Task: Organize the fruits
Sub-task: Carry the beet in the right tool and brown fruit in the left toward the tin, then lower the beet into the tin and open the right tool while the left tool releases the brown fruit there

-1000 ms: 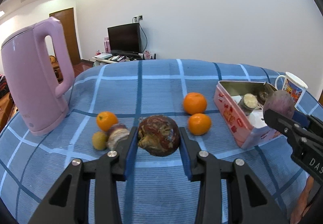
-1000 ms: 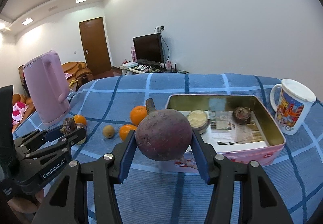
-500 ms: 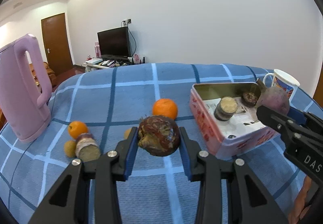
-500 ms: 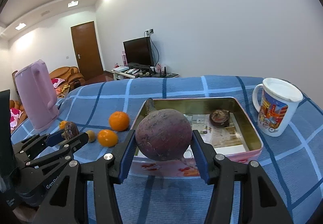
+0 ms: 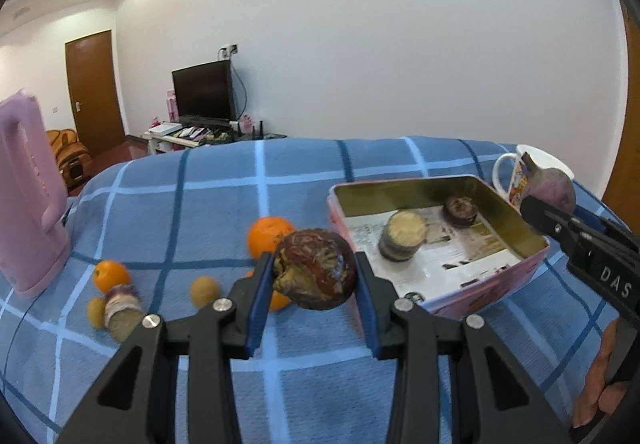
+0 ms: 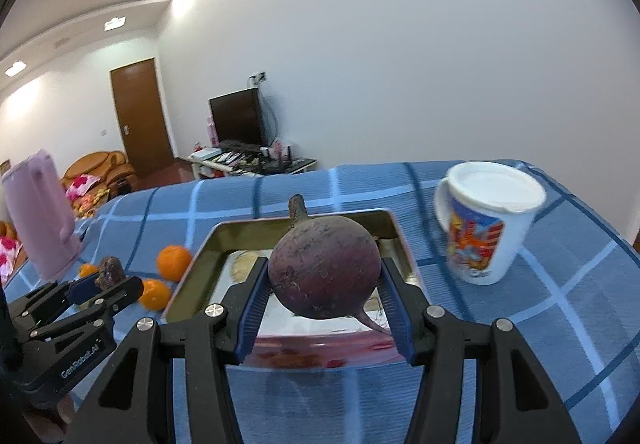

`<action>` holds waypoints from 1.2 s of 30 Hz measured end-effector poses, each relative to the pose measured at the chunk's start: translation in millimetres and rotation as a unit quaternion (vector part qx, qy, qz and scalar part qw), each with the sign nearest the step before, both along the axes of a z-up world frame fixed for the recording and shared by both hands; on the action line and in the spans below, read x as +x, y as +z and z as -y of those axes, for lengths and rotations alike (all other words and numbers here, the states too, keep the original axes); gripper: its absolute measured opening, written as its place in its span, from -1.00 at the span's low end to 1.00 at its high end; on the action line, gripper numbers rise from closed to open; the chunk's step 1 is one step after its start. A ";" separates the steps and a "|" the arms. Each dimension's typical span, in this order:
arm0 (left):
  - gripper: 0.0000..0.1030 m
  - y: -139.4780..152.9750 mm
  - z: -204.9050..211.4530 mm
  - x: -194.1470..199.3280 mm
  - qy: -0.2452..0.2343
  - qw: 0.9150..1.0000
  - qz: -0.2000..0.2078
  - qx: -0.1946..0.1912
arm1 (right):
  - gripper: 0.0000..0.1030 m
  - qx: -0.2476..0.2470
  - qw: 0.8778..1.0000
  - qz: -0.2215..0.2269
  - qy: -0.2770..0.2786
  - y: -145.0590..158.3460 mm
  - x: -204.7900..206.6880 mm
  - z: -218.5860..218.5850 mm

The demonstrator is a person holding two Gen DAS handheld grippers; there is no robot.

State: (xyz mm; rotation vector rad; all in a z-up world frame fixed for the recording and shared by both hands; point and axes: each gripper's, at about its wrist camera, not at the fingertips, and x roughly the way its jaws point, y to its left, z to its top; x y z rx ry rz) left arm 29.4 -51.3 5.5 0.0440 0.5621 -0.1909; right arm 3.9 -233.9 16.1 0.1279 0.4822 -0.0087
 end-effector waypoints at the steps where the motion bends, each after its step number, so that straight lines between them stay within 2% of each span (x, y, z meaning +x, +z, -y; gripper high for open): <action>1: -0.21 0.7 3.5 1.2 -0.004 1.000 0.000 -0.001 | 0.08 0.000 1.000 0.003 -0.008 1.3 -0.7 6.2; 10: -0.21 3.5 43.4 11.1 -0.044 0.999 -0.004 -0.007 | 0.08 0.003 0.999 0.008 -0.050 5.7 -1.4 42.8; 13: -0.21 0.3 58.0 17.8 -0.055 0.998 -0.010 -0.006 | 0.08 0.000 0.999 0.003 -0.051 4.7 -0.1 46.7; 17: -0.21 -5.2 77.7 25.9 -0.072 0.997 -0.027 -0.008 | 0.08 -0.033 0.998 -0.004 -0.049 1.2 7.2 40.6; 21: -0.21 -8.8 88.6 29.1 -0.081 0.996 -0.035 -0.002 | 0.08 -0.044 0.998 -0.028 -0.033 -7.6 18.1 36.2; 27: -0.22 -12.1 88.3 37.6 -0.077 0.995 -0.057 -0.006 | 0.08 -0.047 0.997 -0.066 -0.010 -20.1 31.8 29.9; 36: -0.22 -21.6 83.9 48.5 -0.072 0.993 -0.093 -0.010 | 0.08 -0.068 0.994 -0.083 -0.001 -24.1 34.1 20.6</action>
